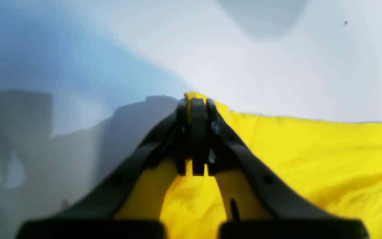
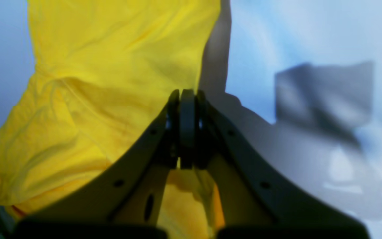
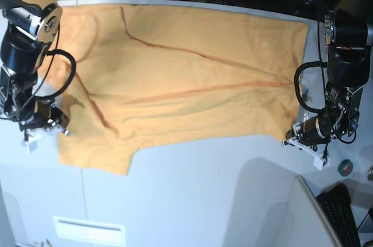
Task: Layout the t-shirt on the table in an organized manner, then fold the t-shirt properly
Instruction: 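Fold the held edge over toward the collar with both grippers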
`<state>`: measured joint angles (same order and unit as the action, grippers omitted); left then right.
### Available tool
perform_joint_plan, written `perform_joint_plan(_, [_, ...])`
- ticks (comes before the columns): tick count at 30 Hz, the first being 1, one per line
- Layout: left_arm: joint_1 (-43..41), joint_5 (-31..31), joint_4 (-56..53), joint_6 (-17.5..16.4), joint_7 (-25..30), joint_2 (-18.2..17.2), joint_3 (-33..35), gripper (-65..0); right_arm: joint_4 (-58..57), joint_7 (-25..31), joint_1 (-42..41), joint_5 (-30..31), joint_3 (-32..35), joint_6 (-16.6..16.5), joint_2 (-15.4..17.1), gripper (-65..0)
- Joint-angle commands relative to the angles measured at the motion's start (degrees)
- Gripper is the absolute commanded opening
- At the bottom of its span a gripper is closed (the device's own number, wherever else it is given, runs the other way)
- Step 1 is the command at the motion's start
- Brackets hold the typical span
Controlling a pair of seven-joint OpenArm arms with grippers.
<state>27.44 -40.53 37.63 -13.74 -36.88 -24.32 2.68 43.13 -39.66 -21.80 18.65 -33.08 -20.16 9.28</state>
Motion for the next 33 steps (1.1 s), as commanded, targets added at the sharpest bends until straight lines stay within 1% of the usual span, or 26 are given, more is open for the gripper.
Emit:
perform_joint_plan(1, [1.7, -0.6, 1.5, -0.4, 0.9, -1.0, -0.3, -65.0, 2.0, 0.8, -2.0, 0.6, 0.2, -0.5, 1.0, -65.0])
perform_joint_plan(5, [1.7, -0.7, 4.9, -0.3, 0.8, -1.0, -0.3, -65.0, 4.1, 0.8, -2.8, 0.6, 0.2, -0.6, 1.0, -65.0])
perform_joint_plan(13, [2.1, -0.8, 6.9, -0.3, 0.7, -1.0, -0.5, -65.0, 4.5, 0.8, -5.6, 0.6, 0.3, -0.9, 1.1, -65.0])
perform_joint_plan(14, [2.1, -0.8, 7.5, -0.3, 0.7, -1.0, -0.4, -65.0, 4.5, 0.8, -5.9, 0.6, 1.0, -0.9, 1.7, -65.0])
perform_joint_plan(17, [2.5, -0.8, 8.7, -0.3, 0.7, -1.1, -0.4, -65.0, 4.4, 1.0, -7.3, 0.6, 6.8, -0.9, 3.2, -65.0])
perform_joint_plan(19, [2.7, -0.8, 8.8, -0.3, 0.7, -1.1, -0.5, -65.0, 4.4, 2.3, -7.6, 0.6, 9.3, -0.9, 4.0, -65.0])
perform_joint_plan(22, [4.1, -0.9, 8.8, -0.3, 0.7, -1.0, -0.4, -65.0, 4.4, 5.2, -7.7, 0.7, 11.3, -0.9, 4.4, -65.0])
perform_joint_plan(26, [4.6, -0.9, 8.8, -0.3, 0.7, -1.0, -0.4, -65.0, 4.4, 8.9, -8.0, 0.6, 11.6, -0.9, 4.6, -65.0])
perform_joint_plan(29, [5.3, -0.9, 8.9, -0.3, 0.8, -0.9, -0.5, -65.0, 4.4, 11.3, -8.0, 0.6, 11.6, -0.9, 5.5, -65.0])
perform_joint_plan(33, [5.3, -0.9, 8.9, -0.3, 0.8, -0.9, -0.5, -65.0, 4.3, 12.4, -7.8, 0.6, 11.6, -0.9, 5.6, -65.0])
